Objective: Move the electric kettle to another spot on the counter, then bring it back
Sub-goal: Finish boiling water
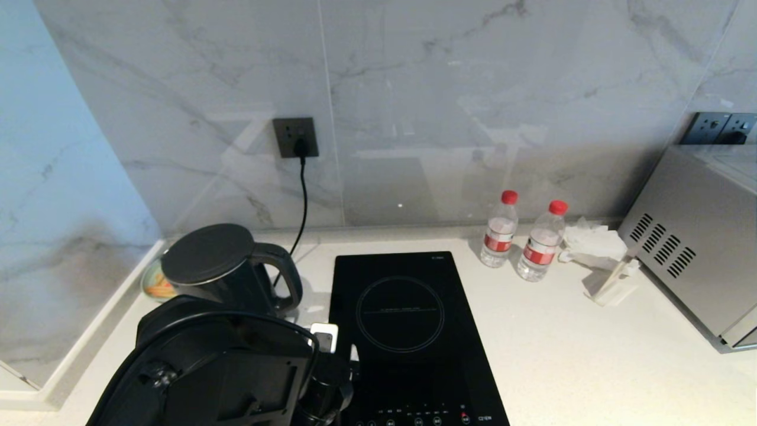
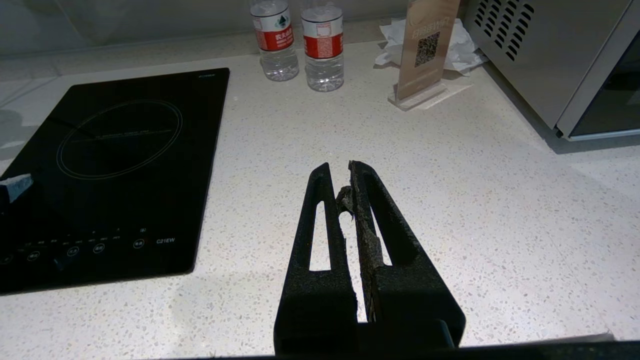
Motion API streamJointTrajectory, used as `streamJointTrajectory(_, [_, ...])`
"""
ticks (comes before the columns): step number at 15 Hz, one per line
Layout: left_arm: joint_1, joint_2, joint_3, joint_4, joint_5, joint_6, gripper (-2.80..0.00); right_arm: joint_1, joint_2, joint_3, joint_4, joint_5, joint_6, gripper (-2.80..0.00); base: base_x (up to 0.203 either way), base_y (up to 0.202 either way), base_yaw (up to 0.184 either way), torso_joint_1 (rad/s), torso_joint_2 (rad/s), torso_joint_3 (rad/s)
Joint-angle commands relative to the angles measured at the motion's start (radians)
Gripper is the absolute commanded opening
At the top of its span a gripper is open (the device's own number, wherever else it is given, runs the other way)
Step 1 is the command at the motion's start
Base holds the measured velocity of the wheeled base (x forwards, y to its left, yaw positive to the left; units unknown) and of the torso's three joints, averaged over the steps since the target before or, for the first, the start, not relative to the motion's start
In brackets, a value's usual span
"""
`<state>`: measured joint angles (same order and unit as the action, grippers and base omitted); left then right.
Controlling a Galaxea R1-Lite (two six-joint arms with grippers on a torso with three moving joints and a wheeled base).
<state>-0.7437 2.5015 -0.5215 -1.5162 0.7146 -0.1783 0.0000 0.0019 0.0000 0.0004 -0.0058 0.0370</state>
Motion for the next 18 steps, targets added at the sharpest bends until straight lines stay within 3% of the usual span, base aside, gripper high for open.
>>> streamJointTrajectory(1, [-0.009,-0.006,0.001,-0.014,0.005,-0.014,0.00,0.000,0.000,0.000,0.000,0.000,0.001,-2.80,0.000,0.000,0.000,0.000,0.00,0.000])
streamJointTrajectory(7, [-0.023,-0.012,-0.019,-0.014,0.006,-0.079,0.00,0.000,0.000,0.000,0.000,0.000,0.000,-2.80,0.000,0.000,0.000,0.000,0.00,0.000])
streamJointTrajectory(11, [-0.017,-0.045,-0.043,-0.014,0.007,-0.090,0.00,0.000,0.000,0.000,0.000,0.000,0.001,-2.80,0.000,0.000,0.000,0.000,0.00,0.000])
streamJointTrajectory(14, [-0.021,-0.128,-0.060,0.132,0.004,-0.221,0.00,0.000,0.000,0.000,0.000,0.000,0.001,-2.80,0.000,0.000,0.000,0.000,0.00,0.000])
streamJointTrajectory(16, [-0.023,-0.183,-0.057,0.262,-0.071,-0.351,0.00,0.000,0.000,0.000,0.000,0.000,0.001,-2.80,0.000,0.000,0.000,0.000,0.00,0.000])
streamJointTrajectory(18, [-0.023,-0.171,-0.062,0.277,-0.089,-0.362,0.00,0.000,0.000,0.000,0.000,0.000,0.000,-2.80,0.000,0.000,0.000,0.000,0.00,0.000])
